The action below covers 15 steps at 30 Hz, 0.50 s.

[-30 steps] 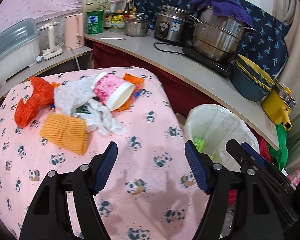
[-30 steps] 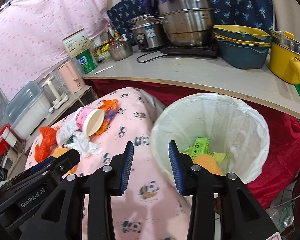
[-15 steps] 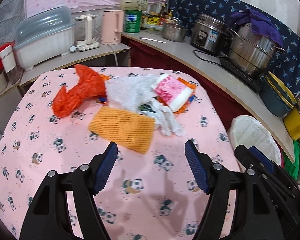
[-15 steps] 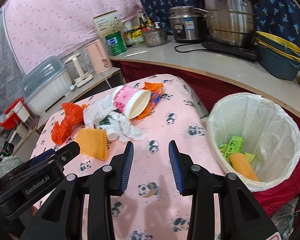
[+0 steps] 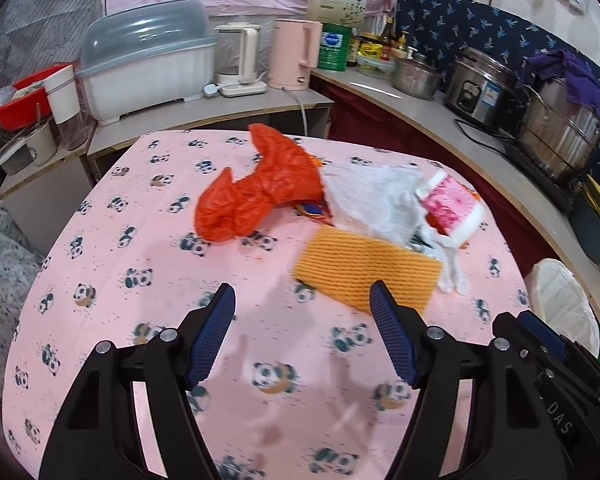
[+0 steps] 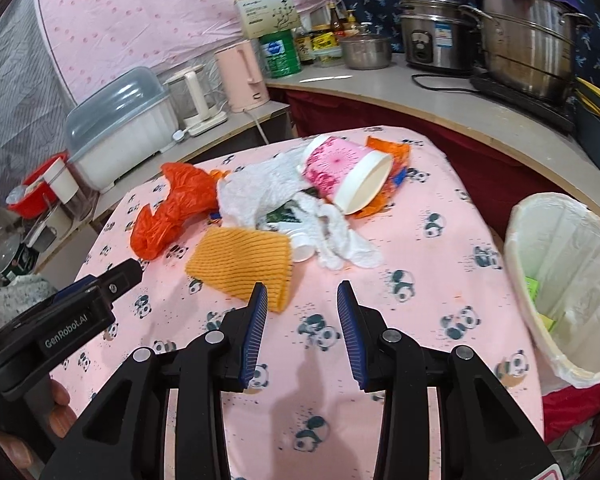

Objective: Collect trash
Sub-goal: 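Grasp the orange foam net with the right gripper while the left grasps the red plastic bag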

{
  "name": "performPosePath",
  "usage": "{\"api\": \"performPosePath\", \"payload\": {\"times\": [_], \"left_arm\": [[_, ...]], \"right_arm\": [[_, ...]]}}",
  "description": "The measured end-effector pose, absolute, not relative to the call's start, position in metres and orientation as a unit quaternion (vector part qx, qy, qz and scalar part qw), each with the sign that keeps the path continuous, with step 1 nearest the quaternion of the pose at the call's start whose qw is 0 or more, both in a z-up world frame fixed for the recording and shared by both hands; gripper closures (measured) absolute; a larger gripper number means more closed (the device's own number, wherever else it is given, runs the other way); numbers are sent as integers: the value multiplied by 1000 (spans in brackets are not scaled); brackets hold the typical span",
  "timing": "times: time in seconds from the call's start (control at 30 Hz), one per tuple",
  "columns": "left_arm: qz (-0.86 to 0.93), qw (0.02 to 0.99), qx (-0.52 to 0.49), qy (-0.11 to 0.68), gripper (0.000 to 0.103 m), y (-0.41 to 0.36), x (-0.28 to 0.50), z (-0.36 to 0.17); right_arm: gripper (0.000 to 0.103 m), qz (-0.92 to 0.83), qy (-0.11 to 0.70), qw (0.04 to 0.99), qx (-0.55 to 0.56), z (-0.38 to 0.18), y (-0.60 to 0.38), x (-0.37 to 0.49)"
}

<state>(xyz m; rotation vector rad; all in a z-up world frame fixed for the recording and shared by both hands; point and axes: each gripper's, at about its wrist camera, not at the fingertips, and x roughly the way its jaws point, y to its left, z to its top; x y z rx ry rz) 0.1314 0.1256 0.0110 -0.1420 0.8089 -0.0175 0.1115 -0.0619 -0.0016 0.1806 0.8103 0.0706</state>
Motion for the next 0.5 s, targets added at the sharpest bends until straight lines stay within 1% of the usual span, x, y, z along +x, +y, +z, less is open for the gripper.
{"api": "performPosePath", "payload": {"times": [0.1, 0.2, 0.27, 0.33, 0.43, 0.5], "left_arm": [[-3, 915, -63, 398, 37, 142, 140, 5], [1, 915, -48, 401, 30, 154, 152, -1], [5, 917, -42, 397, 22, 161, 159, -4], [6, 919, -36, 394, 22, 167, 167, -6], [6, 920, -34, 391, 16, 176, 181, -11], [4, 920, -31, 391, 16, 181, 194, -14]], "right_arm": [[67, 40, 401, 911, 83, -9, -49, 120], [67, 43, 411, 906, 88, -18, -41, 131], [67, 44, 417, 903, 92, -24, -38, 137], [67, 45, 421, 901, 92, -29, -36, 143], [67, 46, 429, 897, 94, -37, -32, 154], [67, 45, 433, 895, 95, -42, -30, 161]]}}
